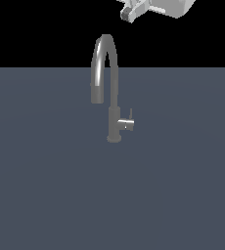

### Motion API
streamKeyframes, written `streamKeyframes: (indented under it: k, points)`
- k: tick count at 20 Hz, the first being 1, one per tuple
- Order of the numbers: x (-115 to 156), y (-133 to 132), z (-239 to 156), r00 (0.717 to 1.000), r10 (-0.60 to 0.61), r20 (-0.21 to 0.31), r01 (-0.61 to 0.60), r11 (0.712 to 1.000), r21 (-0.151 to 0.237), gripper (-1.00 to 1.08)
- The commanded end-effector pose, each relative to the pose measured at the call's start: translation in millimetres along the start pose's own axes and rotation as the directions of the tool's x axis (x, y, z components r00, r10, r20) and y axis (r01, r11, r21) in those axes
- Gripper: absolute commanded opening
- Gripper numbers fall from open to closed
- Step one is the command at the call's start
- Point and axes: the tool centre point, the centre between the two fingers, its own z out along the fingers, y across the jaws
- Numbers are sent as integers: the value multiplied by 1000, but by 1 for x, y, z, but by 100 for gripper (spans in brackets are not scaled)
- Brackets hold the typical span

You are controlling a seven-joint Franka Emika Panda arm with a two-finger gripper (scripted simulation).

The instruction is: Turn on the faucet by rotating a designated handle.

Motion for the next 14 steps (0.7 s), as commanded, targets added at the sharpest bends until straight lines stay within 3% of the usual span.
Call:
streamKeyframes:
  k: [1,8,14]
  points:
    - [18,-1,2,998,44,39,-45,998,45,-100]
    - [70,0,12,974,160,163,-187,968,165,-100]
    - [118,6,26,924,250,290,-327,909,258,-100]
